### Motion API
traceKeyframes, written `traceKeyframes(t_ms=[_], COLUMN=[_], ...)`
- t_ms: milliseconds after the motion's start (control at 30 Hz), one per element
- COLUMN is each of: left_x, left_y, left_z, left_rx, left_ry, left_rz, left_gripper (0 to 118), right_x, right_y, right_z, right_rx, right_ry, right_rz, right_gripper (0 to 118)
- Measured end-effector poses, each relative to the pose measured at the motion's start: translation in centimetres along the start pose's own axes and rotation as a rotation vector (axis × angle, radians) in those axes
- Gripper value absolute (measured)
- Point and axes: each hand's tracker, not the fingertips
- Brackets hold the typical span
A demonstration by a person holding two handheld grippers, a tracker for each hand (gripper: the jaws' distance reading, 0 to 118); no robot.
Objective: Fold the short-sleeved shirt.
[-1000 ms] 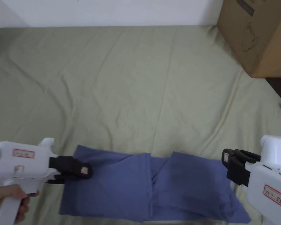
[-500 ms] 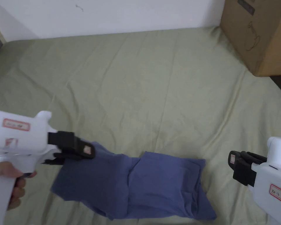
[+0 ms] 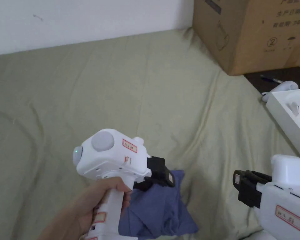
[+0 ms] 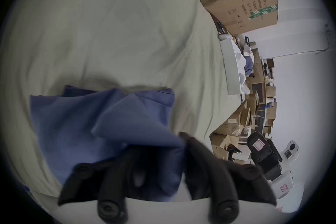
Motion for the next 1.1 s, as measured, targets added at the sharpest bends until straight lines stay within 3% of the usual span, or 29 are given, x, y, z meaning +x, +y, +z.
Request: traceKeyframes(t_ms=[67, 100, 300, 500, 533, 633, 667, 1100], left_x=[0.9, 1.0, 0.4, -4.9, -5.7, -7.6, -7.5, -0.2], left_y=[-0.5, -0.6, -1.8, -2.0, -2.5, -2.6, -2.7, -4.1], left_z=[0.8, 1.2, 7.3, 8.5, 8.1, 6.0, 5.2, -3.3], left_rx=[0.017, 0.014, 0.184, 0.195, 0.212, 0.229, 0.220, 0.093], left_ry=[-0.120, -0.159, -0.045, 0.094, 0.060, 0.016, 0.038, -0.047], left_rz=[0.020, 0.017, -0.052, 0.060, 0.093, 0.129, 0.140, -0.063], left_gripper=[104, 111, 112, 109, 102, 6, 1, 1], right_x=[0.8, 1.3, 2.0, 1.0, 0.8, 0.5, 0.4, 1.6], right_y=[-0.2, -0.3, -0.6, -0.7, -0.8, -0.9, -1.0, -1.5], right_z=[0.1, -0.1, -0.6, -1.8, -1.9, -2.2, -2.2, -2.2], right_rx=[-0.006, -0.011, -0.017, -0.030, -0.031, -0.043, -0.046, -0.070], right_ry=[-0.014, -0.019, -0.006, 0.027, 0.033, 0.044, 0.044, 0.026], right_rz=[-0.012, -0.023, -0.068, -0.052, -0.048, -0.026, -0.020, -0.020], right_gripper=[0, 0, 0, 0, 0, 0, 0, 0])
